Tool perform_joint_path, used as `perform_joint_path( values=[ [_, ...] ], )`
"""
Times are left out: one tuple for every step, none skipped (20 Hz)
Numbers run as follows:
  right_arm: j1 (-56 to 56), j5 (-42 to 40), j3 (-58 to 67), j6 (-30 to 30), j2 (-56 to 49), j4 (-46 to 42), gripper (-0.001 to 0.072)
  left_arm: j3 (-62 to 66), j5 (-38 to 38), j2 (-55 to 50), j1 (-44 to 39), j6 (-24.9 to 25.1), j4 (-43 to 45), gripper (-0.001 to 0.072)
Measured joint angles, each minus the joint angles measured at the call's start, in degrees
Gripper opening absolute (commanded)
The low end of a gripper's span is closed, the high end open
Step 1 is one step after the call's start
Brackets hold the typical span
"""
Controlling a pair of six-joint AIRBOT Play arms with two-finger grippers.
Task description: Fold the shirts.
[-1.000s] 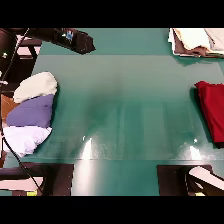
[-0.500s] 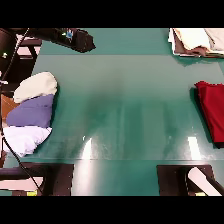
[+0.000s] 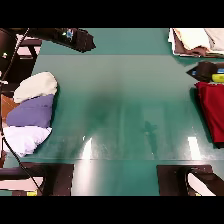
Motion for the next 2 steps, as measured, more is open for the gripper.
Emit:
perform_joint_path(
  values=[
    [1.6, -0.9, 0.0, -0.2, 0.0, 0.0, 0.0018, 0.0, 0.0, 0.0, 0.0, 0.0, 0.0, 0.0024],
    [2.7, -1.2, 0.0, -0.4, 0.0, 0.0, 0.0018, 0.0, 0.0, 0.0, 0.0, 0.0, 0.0, 0.0024]
  ],
)
